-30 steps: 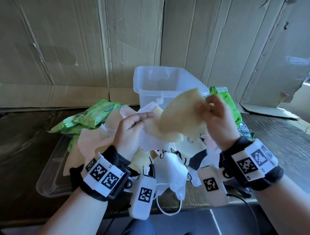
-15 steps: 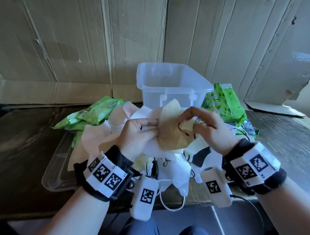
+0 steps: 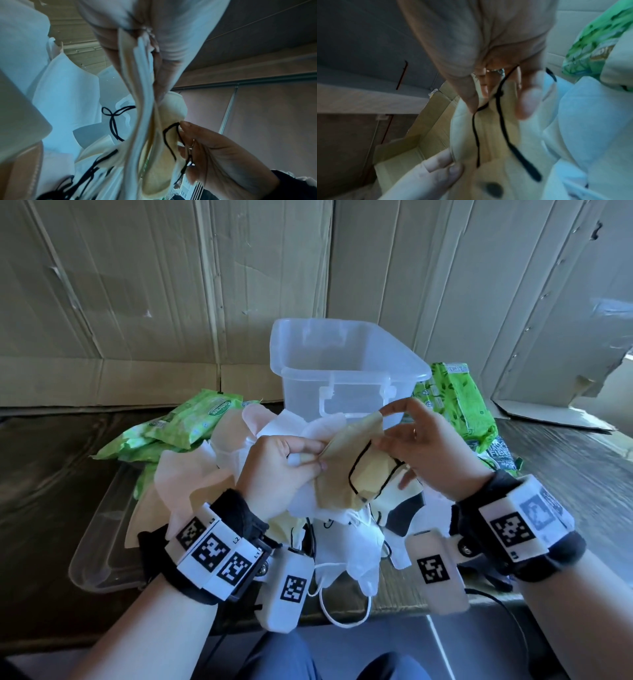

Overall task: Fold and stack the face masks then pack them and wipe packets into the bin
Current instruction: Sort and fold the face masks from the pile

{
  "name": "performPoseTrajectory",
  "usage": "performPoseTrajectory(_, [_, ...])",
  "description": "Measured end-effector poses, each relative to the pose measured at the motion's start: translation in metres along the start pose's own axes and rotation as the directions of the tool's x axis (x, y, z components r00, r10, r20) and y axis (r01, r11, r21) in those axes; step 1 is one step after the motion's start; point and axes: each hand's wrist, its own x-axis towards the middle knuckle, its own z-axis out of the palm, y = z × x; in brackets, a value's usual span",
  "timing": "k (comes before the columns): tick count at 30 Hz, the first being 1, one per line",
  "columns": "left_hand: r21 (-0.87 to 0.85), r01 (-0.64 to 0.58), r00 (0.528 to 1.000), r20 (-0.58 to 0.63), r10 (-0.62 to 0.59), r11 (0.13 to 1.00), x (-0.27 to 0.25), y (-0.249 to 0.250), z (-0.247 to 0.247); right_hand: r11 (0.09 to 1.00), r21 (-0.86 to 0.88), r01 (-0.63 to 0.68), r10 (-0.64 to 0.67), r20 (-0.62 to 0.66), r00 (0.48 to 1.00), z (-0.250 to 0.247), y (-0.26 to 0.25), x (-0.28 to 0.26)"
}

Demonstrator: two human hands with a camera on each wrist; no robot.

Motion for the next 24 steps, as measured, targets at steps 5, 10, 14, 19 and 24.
performPoseTrajectory(5, [-0.043, 0.029, 0.999, -0.022, -0.030, 0.999, 0.004, -0.001, 0.005, 0.926, -0.372, 0.071, -0.045, 0.079, 0.996, -0.012, 0.002, 0.002])
performPoseTrajectory(10, [-0.050, 0.015, 1.000, 0.023, -0.014, 0.999, 0.002, 0.001, 0.009, 0.886, -0.447, 0.125, -0.102, 0.075, 0.992, -0.006, -0.007, 0.003])
performPoseTrajectory(14, [-0.073, 0.020, 0.999, 0.035, -0.017, 0.997, -0.002, -0.002, 0.007, 0.917, -0.396, 0.040, -0.001, 0.096, 0.995, -0.015, -0.013, 0.004])
performPoseTrajectory(19, [-0.077, 0.039, 0.999, -0.011, -0.040, 0.996, -0.003, -0.004, 0.002, 0.980, -0.198, 0.000, 0.002, 0.012, 1.000, -0.025, -0.006, 0.011])
performPoseTrajectory(24, [-0.030, 0.003, 1.000, 0.022, -0.002, 1.000, -0.004, 0.003, 0.007, 0.981, -0.154, 0.115, -0.107, 0.054, 0.993, 0.000, 0.008, 0.010])
